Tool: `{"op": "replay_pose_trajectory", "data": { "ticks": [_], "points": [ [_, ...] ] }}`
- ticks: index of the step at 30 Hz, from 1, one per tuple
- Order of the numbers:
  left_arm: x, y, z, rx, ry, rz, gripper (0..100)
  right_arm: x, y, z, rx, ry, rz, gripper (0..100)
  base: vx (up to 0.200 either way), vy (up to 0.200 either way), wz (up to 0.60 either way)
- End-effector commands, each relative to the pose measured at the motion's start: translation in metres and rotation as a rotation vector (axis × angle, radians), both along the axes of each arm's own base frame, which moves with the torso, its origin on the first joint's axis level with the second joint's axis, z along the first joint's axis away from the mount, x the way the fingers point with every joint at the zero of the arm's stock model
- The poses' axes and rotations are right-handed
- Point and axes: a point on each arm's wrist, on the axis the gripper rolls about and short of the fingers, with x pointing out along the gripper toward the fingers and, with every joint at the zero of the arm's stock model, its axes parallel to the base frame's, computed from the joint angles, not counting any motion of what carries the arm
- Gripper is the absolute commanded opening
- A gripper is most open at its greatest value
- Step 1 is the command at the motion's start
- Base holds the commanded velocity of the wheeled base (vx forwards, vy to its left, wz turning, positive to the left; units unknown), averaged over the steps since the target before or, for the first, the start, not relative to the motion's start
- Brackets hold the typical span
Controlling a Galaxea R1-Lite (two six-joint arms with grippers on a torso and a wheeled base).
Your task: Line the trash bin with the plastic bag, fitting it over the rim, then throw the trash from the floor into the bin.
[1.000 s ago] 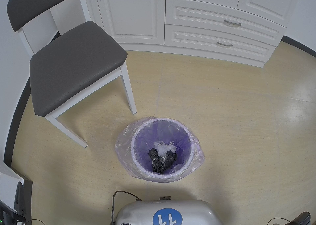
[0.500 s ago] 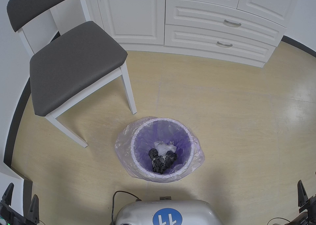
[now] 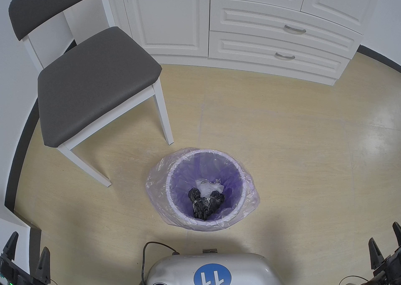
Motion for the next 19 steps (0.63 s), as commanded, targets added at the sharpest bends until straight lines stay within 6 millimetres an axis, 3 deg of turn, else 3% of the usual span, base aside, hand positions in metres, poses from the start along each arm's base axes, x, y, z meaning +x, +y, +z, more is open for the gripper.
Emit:
{"op": "replay_pose_trajectory", "data": {
  "ticks": [1, 19],
  "points": [
    [0.0003, -0.0002, -0.0048, 0.000, 0.005, -0.008, 100, 0.0001, 0.0002, -0.0039, -0.004, -0.002, 0.006, 100, 0.000, 0.000, 0.00],
    [0.0003, -0.0001, -0.0050, -0.003, 0.002, -0.006, 100, 0.0004, 0.0001, -0.0038, 0.013, -0.008, 0.006, 100, 0.000, 0.000, 0.00]
  ]
}}
